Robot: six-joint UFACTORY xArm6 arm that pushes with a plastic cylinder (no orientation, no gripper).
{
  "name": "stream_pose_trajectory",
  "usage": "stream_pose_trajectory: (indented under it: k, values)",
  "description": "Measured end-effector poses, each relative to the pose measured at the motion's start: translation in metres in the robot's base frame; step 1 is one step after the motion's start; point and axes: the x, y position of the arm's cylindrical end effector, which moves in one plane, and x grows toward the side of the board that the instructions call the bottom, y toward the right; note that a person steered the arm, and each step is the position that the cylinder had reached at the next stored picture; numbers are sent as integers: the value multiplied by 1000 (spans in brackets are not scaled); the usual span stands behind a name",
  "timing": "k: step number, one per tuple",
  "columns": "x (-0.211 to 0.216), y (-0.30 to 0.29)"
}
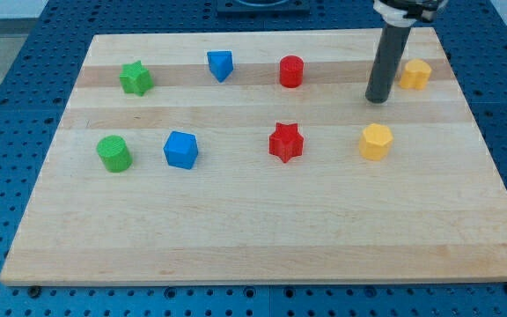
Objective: Place the yellow hexagon vertically below the yellow heart
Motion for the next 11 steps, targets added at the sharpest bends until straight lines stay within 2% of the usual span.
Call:
stream_pose_trajectory:
  k: [3, 4, 6, 7, 9, 11]
  values:
    - [36, -42]
    - [65, -41]
    - [67, -41]
    - [94, -44]
    - [100, -56]
    - [92, 14]
